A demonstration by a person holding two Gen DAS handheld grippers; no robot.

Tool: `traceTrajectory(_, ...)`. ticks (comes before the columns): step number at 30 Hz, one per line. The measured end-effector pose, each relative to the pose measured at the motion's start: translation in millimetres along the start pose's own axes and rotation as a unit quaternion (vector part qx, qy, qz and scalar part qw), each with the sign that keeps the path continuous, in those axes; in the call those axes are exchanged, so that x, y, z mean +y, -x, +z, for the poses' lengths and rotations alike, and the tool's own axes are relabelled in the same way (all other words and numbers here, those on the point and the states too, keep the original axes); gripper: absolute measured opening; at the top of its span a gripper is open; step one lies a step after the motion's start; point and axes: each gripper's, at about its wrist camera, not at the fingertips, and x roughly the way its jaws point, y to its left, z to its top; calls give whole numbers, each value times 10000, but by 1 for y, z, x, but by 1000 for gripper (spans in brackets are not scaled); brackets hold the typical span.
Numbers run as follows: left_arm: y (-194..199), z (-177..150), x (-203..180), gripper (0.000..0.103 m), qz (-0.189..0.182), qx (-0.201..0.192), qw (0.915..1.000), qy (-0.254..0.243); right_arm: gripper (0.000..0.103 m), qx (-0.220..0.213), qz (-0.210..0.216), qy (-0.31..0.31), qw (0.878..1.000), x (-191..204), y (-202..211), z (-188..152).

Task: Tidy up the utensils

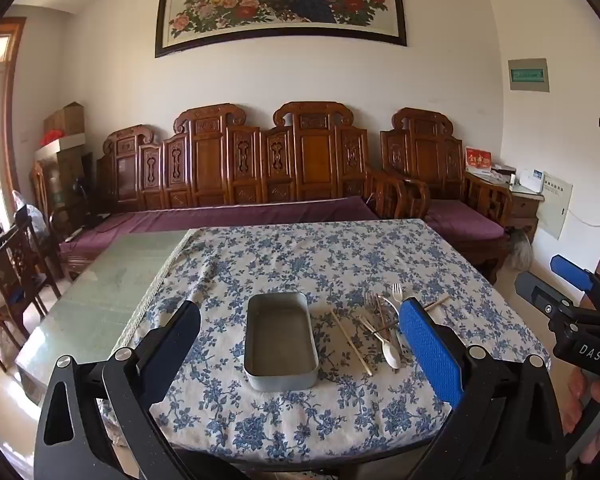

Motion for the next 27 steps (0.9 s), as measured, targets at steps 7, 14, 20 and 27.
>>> traceTrajectory(7, 1, 0, 0, 97, -11, -8, 10000, 7, 100, 25, -8, 8, 10000, 0, 0, 0)
traceTrajectory(14, 0, 0, 1, 97, -10, -4, 10000, 22, 101, 28, -3, 4, 10000, 0, 0, 1)
traceTrajectory(20, 2, 2, -1, 97, -14, -8, 10000, 26, 100, 23, -1, 10, 10000, 0, 1, 1)
traceTrajectory(27, 2, 5, -3, 97, -15, -16, 10000, 36, 100, 18, -1, 9, 10000, 1, 2, 2)
